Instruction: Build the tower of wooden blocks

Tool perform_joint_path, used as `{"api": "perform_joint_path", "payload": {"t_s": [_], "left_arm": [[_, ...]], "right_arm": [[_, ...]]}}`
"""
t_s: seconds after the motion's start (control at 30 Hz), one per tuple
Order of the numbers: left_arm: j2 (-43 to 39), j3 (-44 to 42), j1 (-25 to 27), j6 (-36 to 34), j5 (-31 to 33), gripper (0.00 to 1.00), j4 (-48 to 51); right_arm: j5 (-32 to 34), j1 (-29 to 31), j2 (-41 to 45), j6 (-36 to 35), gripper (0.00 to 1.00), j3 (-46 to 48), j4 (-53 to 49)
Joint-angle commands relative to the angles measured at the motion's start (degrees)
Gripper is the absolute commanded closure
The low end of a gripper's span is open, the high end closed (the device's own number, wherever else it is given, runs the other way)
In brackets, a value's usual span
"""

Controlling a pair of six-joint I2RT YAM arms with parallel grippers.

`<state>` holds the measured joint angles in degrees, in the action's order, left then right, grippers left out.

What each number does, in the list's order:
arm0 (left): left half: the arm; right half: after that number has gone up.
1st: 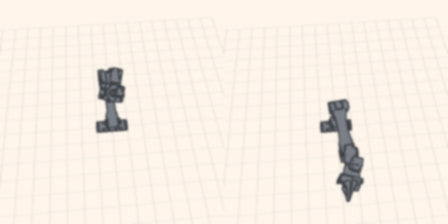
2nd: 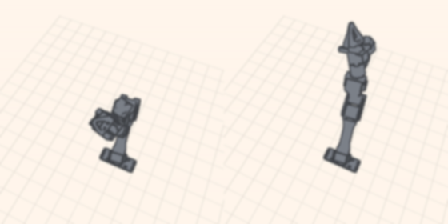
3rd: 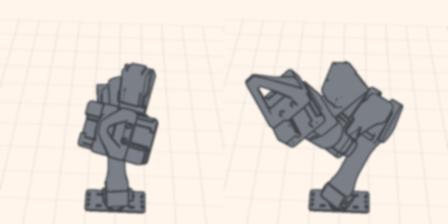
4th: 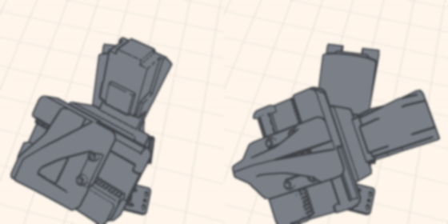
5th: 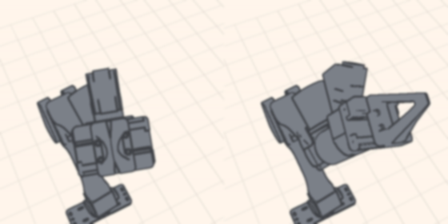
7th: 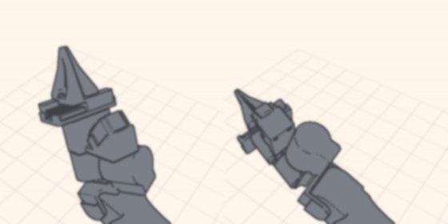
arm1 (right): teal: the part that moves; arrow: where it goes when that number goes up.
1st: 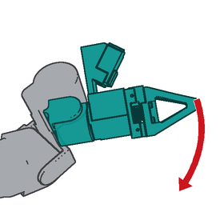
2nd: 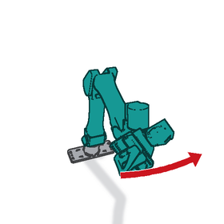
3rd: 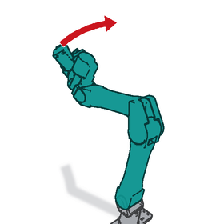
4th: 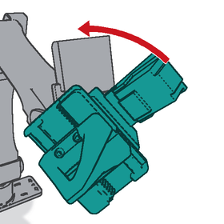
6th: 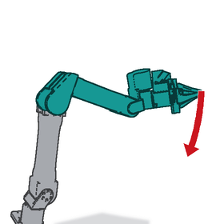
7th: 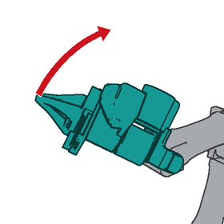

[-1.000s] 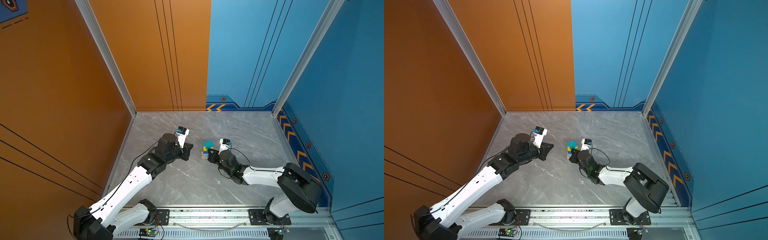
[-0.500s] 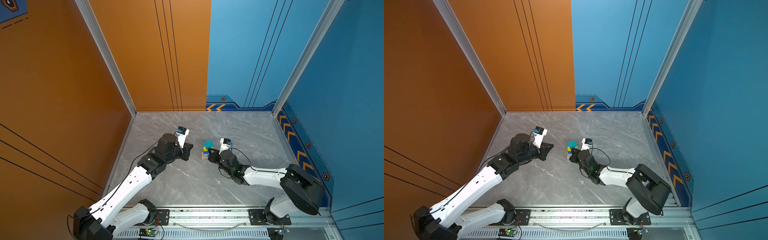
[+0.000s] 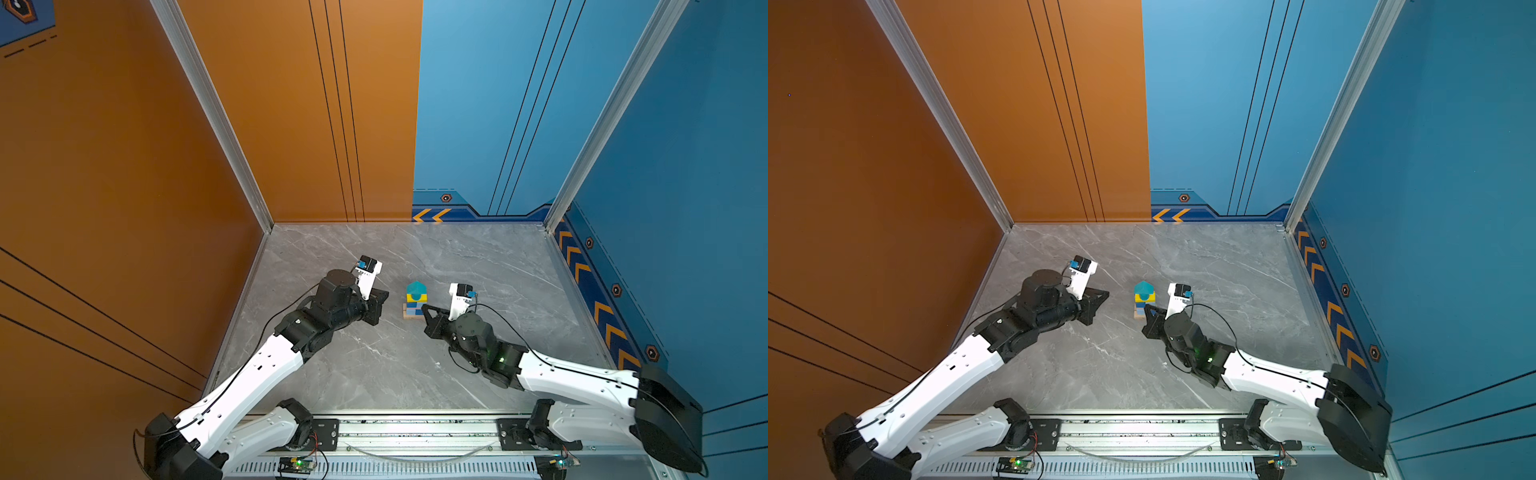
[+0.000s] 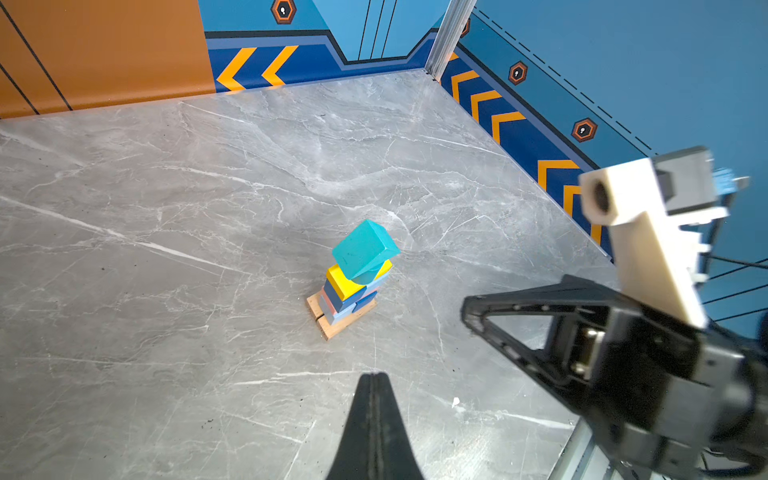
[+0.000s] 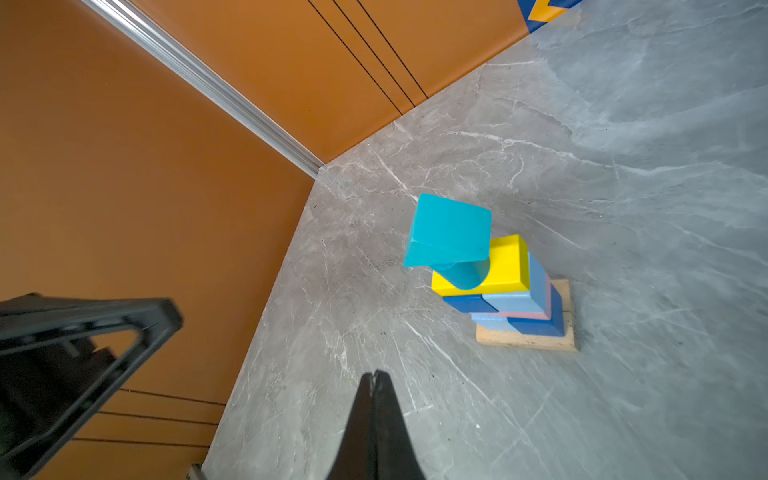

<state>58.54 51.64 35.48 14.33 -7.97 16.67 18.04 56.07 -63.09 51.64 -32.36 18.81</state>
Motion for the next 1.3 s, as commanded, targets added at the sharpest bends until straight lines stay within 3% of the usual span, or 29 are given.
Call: {"api": "perform_joint_path", "payload": {"t_s": [0.0, 0.2, 0.33, 0.53, 0.63, 0.7, 0.83, 0.87, 0.93, 1.0, 1.13, 1.2, 1.27], "left_arm": [[-1.1, 0.8, 1.0, -1.7, 3.1, 1.00, 2.5], [-1.1, 1.5, 1.6, -2.6, 9.4, 1.00, 5.3], [-1.5, 2.0, 1.1, -2.9, 14.7, 1.00, 7.5], [-3.1, 0.4, -2.0, -2.5, 20.6, 1.00, 7.9], [-4.1, -2.0, -4.9, -2.9, 24.9, 0.90, 6.4], [-4.7, -4.5, -7.3, -3.4, 28.8, 0.81, 3.9], [-5.6, -11.4, -14.5, -2.6, 32.3, 0.57, -4.5], [-5.6, -12.9, -16.3, -2.4, 32.2, 0.52, -6.4], [-5.4, -15.8, -20.0, -2.0, 31.8, 0.43, -11.1], [-5.0, -18.6, -22.5, -2.8, 31.2, 0.33, -15.4], [-2.7, -24.2, -27.0, -5.5, 29.8, 0.08, -26.2], [-0.5, -25.8, -29.0, -6.8, 28.8, 0.00, -30.2], [2.1, -26.5, -30.7, -8.3, 26.4, 0.02, -33.3]], "right_arm": [[5.0, 0.0, 8.2, -3.1, 1.00, 0.6, -13.3], [7.0, -5.0, 21.9, -9.5, 1.00, -3.7, -31.8], [3.5, -12.9, 28.9, -14.3, 1.00, -4.6, -35.6], [-7.3, -28.3, 28.3, -18.9, 1.00, -7.5, -39.8], [-12.1, -34.5, 25.6, -21.6, 1.00, -8.1, -39.3], [-14.3, -38.2, 23.7, -23.9, 0.87, -7.9, -37.8], [-19.0, -45.2, 18.2, -28.0, 0.80, -7.6, -34.5], [-20.7, -46.8, 16.8, -28.6, 0.73, -7.6, -33.8], [-24.4, -50.3, 13.4, -29.0, 0.41, -7.8, -32.1], [-26.9, -52.8, 10.9, -29.3, 0.25, -7.7, -30.3], [-27.4, -55.4, 6.5, -31.6, 0.02, -6.6, -25.6], [-25.7, -55.9, 4.4, -32.7, 0.00, -5.7, -23.1], [-24.8, -56.3, 2.2, -34.8, 0.00, -5.0, -20.7]]}}
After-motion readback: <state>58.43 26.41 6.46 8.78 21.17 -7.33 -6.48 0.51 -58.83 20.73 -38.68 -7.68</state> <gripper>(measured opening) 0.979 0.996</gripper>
